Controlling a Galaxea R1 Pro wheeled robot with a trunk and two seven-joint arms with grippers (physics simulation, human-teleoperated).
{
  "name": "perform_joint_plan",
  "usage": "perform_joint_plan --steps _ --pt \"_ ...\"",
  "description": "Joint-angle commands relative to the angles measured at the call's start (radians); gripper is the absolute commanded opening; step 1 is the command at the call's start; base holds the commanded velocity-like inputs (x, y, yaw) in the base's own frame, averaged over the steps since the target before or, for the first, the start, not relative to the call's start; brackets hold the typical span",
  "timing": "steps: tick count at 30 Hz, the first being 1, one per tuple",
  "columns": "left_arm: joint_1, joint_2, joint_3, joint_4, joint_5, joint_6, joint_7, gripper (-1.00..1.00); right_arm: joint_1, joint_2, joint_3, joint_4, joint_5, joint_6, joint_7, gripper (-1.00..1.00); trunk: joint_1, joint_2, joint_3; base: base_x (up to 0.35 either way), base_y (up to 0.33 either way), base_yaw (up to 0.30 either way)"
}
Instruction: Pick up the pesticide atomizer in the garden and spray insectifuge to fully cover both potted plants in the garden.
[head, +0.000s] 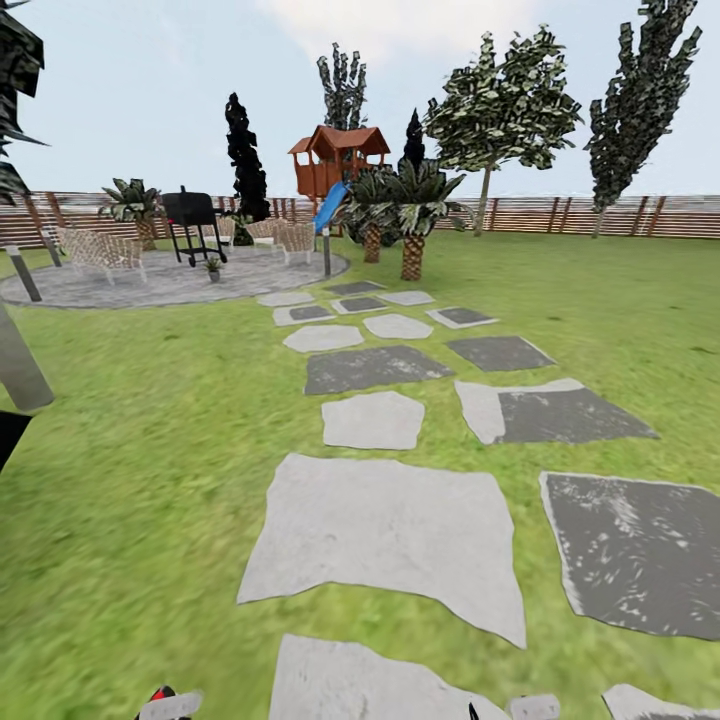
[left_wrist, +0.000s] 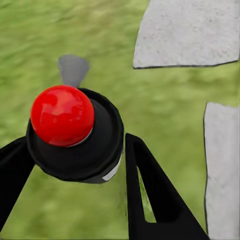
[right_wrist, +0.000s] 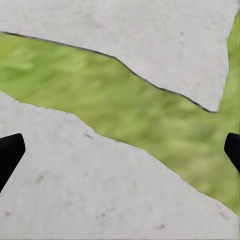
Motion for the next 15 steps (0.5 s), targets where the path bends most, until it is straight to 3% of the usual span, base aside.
perform_joint_plan --steps 1,15 --pt "0.0 0.0 -0.003 0.0 0.009 -0.003 0.0 -1.0 -0.001 0.0 -0.001 0.001 0.006 -0.003 0.0 1.0 0.0 0.0 -0.001 0.34 -0.08 0.005" --pt "-0.001 0.0 -0.003 0.0 0.009 -0.003 0.0 -1.0 -0.001 0.0 -0.001 0.001 0.006 -0.002 0.0 1.0 0.0 0.0 -0.001 0.34 -0.08 0.001"
